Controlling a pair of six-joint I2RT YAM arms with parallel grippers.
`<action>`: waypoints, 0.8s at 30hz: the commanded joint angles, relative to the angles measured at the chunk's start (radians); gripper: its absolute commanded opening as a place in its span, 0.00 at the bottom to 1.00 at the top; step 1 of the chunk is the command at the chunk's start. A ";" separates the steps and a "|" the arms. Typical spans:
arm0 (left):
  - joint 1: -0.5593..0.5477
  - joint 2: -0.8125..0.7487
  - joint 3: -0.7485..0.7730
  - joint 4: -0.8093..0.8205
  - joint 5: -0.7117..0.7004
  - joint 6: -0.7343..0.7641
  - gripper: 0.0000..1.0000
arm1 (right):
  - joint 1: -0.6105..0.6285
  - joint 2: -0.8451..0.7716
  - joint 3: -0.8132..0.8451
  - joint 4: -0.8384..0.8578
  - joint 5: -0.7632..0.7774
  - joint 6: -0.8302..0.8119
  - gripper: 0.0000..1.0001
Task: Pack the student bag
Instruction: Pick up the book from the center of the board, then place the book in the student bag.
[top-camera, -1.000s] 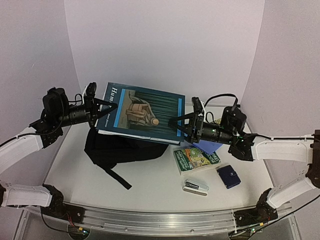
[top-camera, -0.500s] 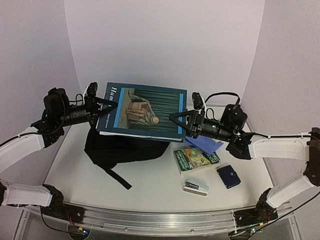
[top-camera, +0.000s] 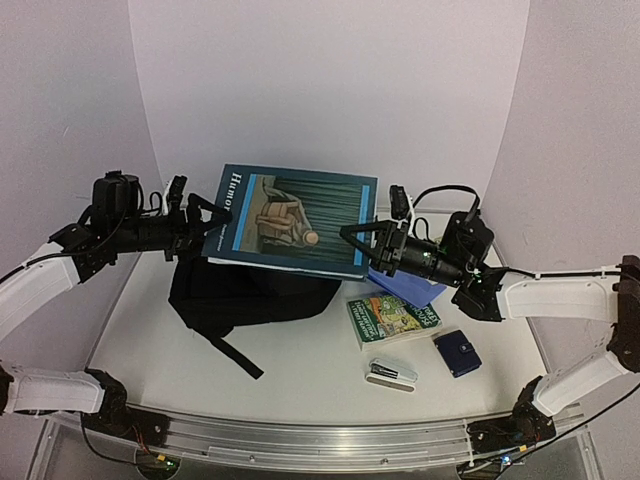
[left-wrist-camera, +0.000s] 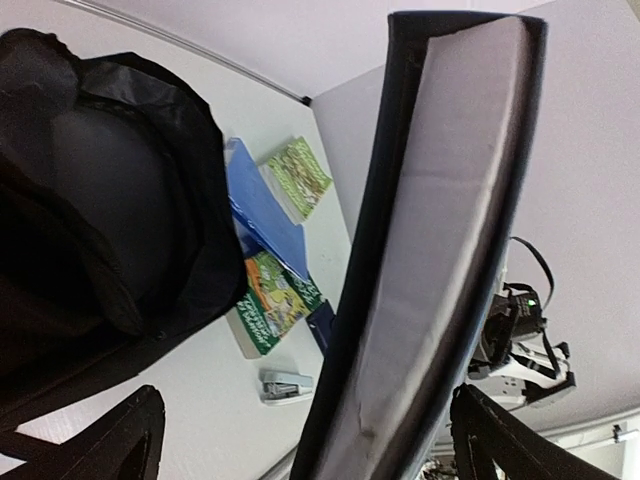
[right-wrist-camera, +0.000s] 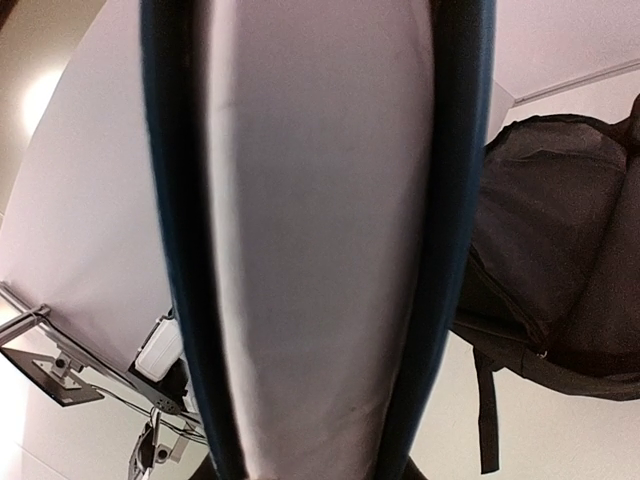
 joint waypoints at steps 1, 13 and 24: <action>0.029 -0.053 0.089 -0.176 -0.152 0.121 1.00 | -0.012 -0.049 0.024 0.015 0.095 -0.061 0.15; 0.037 0.159 0.152 -0.226 -0.270 0.177 1.00 | -0.041 -0.083 0.168 -0.463 0.369 -0.288 0.15; 0.223 0.430 0.193 0.007 0.031 0.115 1.00 | -0.082 0.001 0.234 -0.546 0.353 -0.299 0.15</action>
